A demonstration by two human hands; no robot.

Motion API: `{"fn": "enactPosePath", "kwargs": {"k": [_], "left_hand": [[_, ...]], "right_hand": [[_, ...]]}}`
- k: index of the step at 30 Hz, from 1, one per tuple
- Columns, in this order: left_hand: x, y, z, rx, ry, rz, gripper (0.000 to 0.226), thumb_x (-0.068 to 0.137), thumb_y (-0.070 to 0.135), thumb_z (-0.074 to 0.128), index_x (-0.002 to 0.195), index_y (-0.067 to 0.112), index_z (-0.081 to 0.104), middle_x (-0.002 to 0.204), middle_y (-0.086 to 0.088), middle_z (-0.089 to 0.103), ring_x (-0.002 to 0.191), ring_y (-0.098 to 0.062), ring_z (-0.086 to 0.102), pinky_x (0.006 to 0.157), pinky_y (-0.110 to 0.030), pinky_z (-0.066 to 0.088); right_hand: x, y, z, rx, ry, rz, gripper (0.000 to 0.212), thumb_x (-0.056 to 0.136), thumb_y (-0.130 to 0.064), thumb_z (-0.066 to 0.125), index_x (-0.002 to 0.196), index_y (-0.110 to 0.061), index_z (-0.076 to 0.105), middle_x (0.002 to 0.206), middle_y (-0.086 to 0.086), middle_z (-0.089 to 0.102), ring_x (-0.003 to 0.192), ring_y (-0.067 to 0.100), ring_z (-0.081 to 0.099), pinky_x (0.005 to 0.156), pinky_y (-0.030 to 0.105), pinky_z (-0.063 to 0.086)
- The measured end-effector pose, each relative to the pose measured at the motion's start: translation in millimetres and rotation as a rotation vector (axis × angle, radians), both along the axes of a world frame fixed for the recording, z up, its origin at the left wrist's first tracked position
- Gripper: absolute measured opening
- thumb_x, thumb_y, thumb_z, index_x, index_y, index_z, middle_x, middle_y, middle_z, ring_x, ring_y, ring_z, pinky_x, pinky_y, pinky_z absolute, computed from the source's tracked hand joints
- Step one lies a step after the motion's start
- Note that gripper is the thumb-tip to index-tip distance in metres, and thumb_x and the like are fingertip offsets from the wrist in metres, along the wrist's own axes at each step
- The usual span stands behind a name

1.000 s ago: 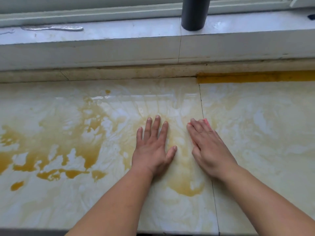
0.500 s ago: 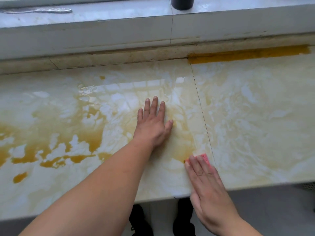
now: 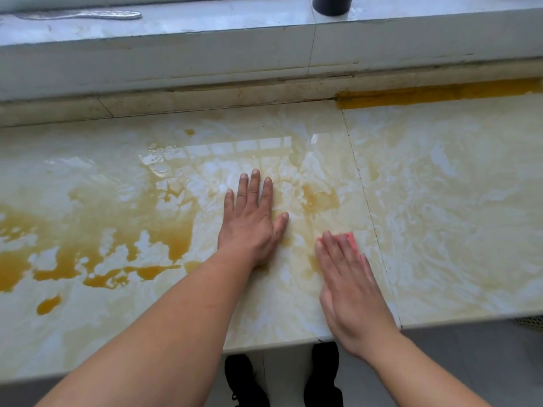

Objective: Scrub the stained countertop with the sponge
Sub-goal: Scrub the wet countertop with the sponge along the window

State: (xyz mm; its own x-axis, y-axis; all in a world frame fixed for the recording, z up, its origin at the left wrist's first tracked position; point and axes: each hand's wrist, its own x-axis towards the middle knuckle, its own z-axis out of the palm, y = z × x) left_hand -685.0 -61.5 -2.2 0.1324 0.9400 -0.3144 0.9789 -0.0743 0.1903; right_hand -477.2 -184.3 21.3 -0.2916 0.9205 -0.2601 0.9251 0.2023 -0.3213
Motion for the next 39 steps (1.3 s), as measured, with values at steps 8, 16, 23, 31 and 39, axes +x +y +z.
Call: {"fn": "enactPosePath", "kwargs": {"k": [8, 16, 23, 31, 39], "left_hand": [[2, 0, 0, 0.019, 0.016, 0.012, 0.081, 0.103, 0.065, 0.013, 0.163, 0.023, -0.021, 0.165, -0.002, -0.041, 0.151, -0.021, -0.040, 0.127, -0.050, -0.016], [3, 0, 0, 0.019, 0.013, 0.018, 0.082, 0.103, 0.065, 0.013, 0.163, 0.022, -0.022, 0.164, -0.002, -0.043, 0.150, -0.021, -0.042, 0.127, -0.052, -0.015], [2, 0, 0, 0.008, 0.022, 0.017, 0.082, 0.103, 0.066, 0.014, 0.163, 0.023, -0.022, 0.164, -0.002, -0.044, 0.149, -0.019, -0.043, 0.126, -0.051, -0.016], [3, 0, 4, -0.013, 0.018, 0.020, 0.082, 0.104, 0.066, 0.013, 0.162, 0.023, -0.025, 0.162, -0.001, -0.047, 0.148, -0.020, -0.045, 0.126, -0.051, -0.018], [1, 0, 2, 0.000, 0.009, 0.026, 0.082, 0.103, 0.066, 0.015, 0.163, 0.024, -0.023, 0.162, 0.000, -0.046, 0.148, -0.018, -0.045, 0.126, -0.051, -0.017]], "right_hand": [[-22, 93, -9, -0.007, 0.012, -0.064, 0.075, 0.090, -0.034, 0.017, 0.161, -0.028, -0.007, 0.164, -0.013, -0.027, 0.148, 0.010, -0.032, 0.125, 0.044, -0.008], [-12, 47, -9, 0.012, 0.006, -0.013, 0.073, 0.092, -0.033, 0.021, 0.161, -0.025, -0.003, 0.167, -0.010, -0.019, 0.153, 0.017, -0.020, 0.125, 0.044, 0.000], [-37, 137, -11, 0.023, -0.021, -0.012, 0.080, 0.084, -0.044, 0.007, 0.161, -0.027, -0.006, 0.165, -0.012, -0.026, 0.149, 0.013, -0.031, 0.126, 0.044, -0.006], [-24, 102, -8, -0.014, 0.010, -0.017, 0.078, 0.086, -0.040, 0.013, 0.160, -0.030, -0.006, 0.165, -0.015, -0.024, 0.150, 0.011, -0.028, 0.126, 0.044, -0.004], [-25, 125, -8, 0.028, 0.044, 0.016, 0.077, 0.087, -0.039, 0.016, 0.161, -0.028, -0.001, 0.166, -0.015, -0.018, 0.151, 0.010, -0.025, 0.126, 0.044, 0.001]]}}
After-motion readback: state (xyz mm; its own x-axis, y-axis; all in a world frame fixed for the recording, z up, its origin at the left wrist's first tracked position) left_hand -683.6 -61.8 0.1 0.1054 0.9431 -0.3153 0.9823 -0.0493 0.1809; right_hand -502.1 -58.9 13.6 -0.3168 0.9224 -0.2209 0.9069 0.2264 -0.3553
